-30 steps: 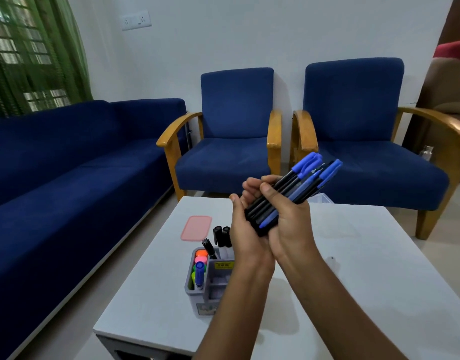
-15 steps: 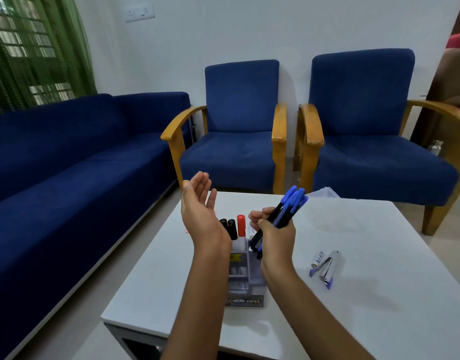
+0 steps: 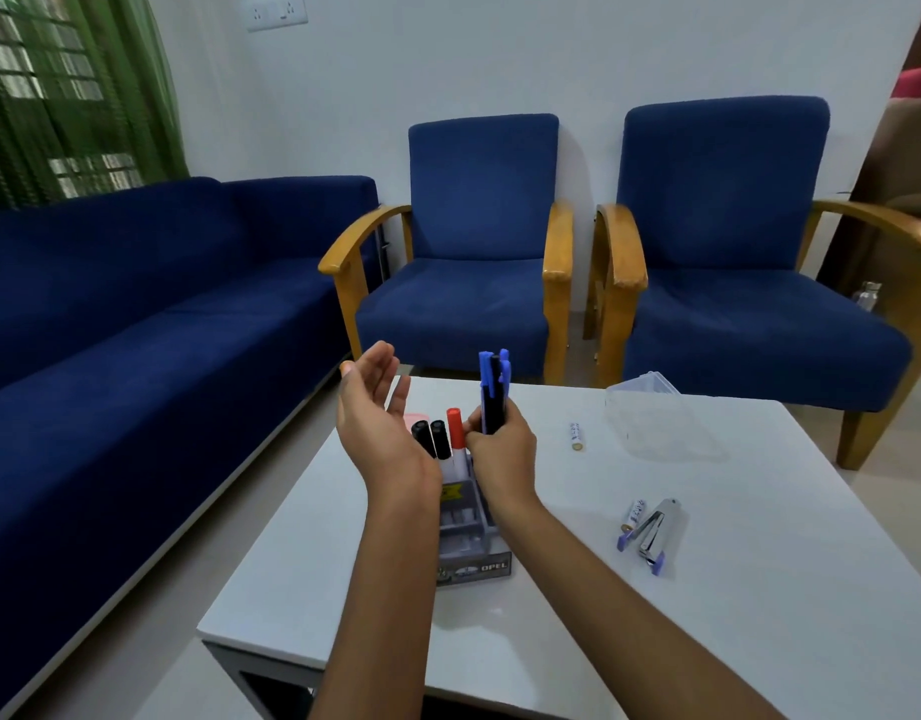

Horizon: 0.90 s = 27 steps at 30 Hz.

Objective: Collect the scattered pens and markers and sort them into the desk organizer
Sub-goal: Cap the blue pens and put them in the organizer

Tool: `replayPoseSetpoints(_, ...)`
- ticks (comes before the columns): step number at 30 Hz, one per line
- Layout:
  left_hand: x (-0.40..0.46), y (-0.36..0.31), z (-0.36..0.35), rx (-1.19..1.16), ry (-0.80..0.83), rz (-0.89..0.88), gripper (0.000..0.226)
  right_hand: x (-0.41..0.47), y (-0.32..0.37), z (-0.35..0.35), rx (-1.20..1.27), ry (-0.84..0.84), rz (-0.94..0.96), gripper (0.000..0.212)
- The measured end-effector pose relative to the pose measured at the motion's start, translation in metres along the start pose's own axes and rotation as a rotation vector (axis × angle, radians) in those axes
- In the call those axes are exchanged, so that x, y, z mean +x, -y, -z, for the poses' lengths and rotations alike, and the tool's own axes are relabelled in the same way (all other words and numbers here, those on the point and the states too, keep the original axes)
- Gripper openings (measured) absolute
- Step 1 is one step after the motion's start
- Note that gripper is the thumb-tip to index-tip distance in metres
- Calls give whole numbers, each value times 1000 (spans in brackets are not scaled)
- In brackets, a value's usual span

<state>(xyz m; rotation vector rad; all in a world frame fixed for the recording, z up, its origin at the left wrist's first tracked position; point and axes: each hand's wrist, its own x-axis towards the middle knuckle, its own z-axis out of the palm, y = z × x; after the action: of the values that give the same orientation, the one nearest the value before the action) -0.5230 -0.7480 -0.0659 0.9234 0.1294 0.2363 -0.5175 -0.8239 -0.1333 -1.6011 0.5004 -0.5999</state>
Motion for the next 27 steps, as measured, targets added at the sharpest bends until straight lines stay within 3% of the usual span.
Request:
replayPoseSetpoints(7, 19, -7, 14, -23, -33, -45, 33, -2, -7, 15, -46, 104, 12, 37)
replayPoseSetpoints(12, 14, 1, 11, 1, 13, -22, 31, -1, -2, 25, 112, 245, -19, 43)
replayPoseSetpoints(17, 11, -1, 12, 80, 181, -15, 24, 36, -1, 48, 370, 129, -49, 37)
replayPoseSetpoints(20, 9, -1, 12, 177, 275, -34, 24, 61, -23, 52, -33, 114, -10, 24)
replayPoseSetpoints(25, 6, -5, 10, 228, 332, -74, 24, 60, -75, 48, -795, 582, 234, 44)
replayPoseSetpoints(27, 7, -7, 10, 228, 328, -92, 24, 54, -92, 46, -988, 572, 328, 50)
